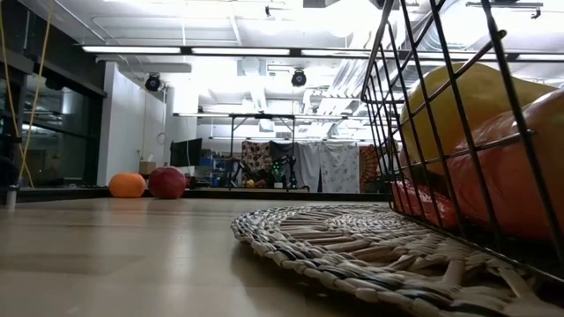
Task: Build produce basket
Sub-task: Put the red pomegranate into the wire basket
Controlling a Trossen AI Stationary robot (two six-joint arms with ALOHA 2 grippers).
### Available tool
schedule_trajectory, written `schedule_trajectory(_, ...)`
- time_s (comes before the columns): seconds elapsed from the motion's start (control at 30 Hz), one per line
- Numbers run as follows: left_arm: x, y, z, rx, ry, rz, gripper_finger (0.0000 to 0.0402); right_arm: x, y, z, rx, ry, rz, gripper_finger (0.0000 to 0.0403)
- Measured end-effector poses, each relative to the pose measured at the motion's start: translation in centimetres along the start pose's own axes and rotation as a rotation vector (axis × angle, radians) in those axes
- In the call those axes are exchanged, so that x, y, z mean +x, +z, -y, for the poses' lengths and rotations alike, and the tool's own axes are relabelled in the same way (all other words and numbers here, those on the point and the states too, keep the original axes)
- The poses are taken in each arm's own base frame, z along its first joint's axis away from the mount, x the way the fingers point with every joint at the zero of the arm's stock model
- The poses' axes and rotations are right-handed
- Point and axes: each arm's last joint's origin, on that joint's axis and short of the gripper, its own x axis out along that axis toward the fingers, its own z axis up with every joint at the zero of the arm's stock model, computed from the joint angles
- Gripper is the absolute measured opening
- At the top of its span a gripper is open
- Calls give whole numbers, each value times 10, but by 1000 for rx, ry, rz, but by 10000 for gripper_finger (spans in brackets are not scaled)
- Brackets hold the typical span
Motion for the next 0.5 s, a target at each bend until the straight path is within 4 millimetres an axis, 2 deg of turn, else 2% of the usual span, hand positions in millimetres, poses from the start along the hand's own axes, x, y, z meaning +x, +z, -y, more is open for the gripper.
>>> schedule_trajectory(0.23,0,-1,-1,2,19,-8,4,-6,0,-1,-9,1,23,309)
schedule_trajectory(0.3,0,-2,-1,3,21,-16,5,-5,-11,0,-4,14,62,309)
schedule_trajectory(0.4,0,-2,-1,3,22,-22,5,-6,-38,2,62,26,136,309)
schedule_trajectory(0.5,0,-2,-1,-2,24,-22,5,-22,-46,4,101,24,270,309)
